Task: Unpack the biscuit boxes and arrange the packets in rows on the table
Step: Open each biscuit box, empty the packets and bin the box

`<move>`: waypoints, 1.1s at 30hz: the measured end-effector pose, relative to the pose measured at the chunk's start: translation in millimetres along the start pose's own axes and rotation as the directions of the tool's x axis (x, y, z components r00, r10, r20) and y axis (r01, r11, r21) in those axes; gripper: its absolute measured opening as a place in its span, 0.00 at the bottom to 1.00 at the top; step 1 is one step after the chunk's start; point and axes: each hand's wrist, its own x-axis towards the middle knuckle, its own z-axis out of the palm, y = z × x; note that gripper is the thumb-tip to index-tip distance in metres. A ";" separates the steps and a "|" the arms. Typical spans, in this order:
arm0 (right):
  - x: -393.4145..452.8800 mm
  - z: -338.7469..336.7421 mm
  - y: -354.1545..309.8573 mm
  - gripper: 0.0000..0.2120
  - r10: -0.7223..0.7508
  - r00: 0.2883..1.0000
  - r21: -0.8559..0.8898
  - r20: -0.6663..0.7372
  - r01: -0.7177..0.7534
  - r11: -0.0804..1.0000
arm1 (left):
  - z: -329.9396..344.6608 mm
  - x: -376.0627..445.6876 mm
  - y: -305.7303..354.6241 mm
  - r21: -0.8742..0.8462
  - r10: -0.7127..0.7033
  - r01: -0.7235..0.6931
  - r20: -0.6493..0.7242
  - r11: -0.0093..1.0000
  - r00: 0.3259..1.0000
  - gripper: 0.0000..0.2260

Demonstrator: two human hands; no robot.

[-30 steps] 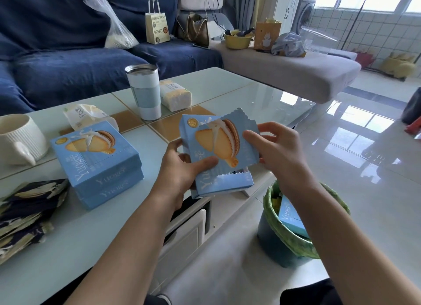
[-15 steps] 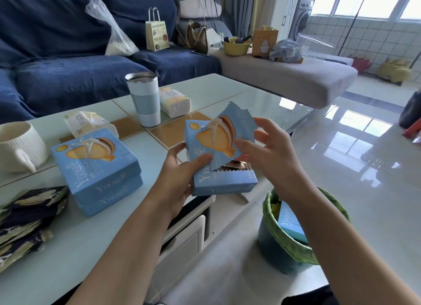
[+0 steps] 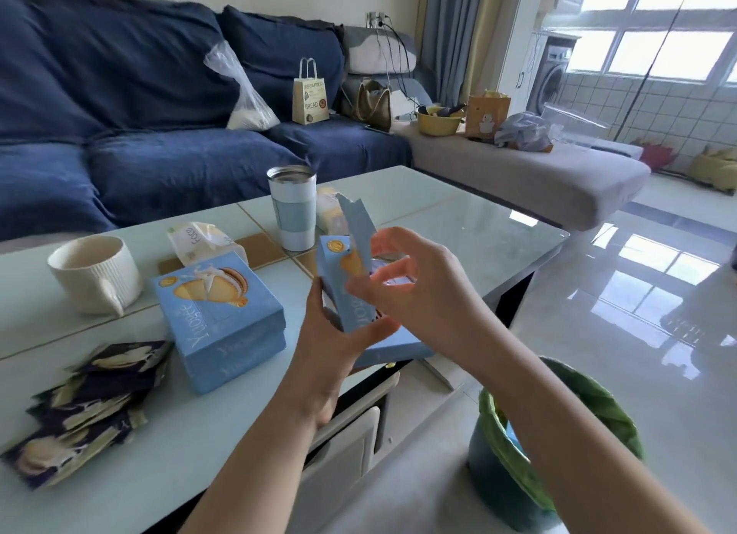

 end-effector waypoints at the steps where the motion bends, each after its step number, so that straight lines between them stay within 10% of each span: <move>1: 0.5 4.5 -4.6 0.17 -0.008 1.000 0.001 0.026 0.008 1.000 | -3.0 -3.8 2.8 0.014 0.017 -0.017 -0.023 1.000 1.000 0.31; 13: -0.3 47.9 -45.1 0.10 -0.142 0.951 0.067 0.274 0.129 0.989 | -80.0 -56.0 31.5 0.108 0.091 -0.069 -0.209 0.992 0.974 0.23; 21: 10.0 99.9 -55.5 0.14 -0.254 0.930 -0.259 0.265 0.322 0.910 | -136.6 -88.7 49.6 0.047 0.073 -0.060 -0.356 0.997 0.932 0.07; 33: 6.3 194.2 -114.1 0.25 -0.215 0.846 -0.473 0.488 0.464 0.749 | -207.0 -129.7 73.4 0.136 0.129 -0.067 -0.522 0.988 0.843 0.10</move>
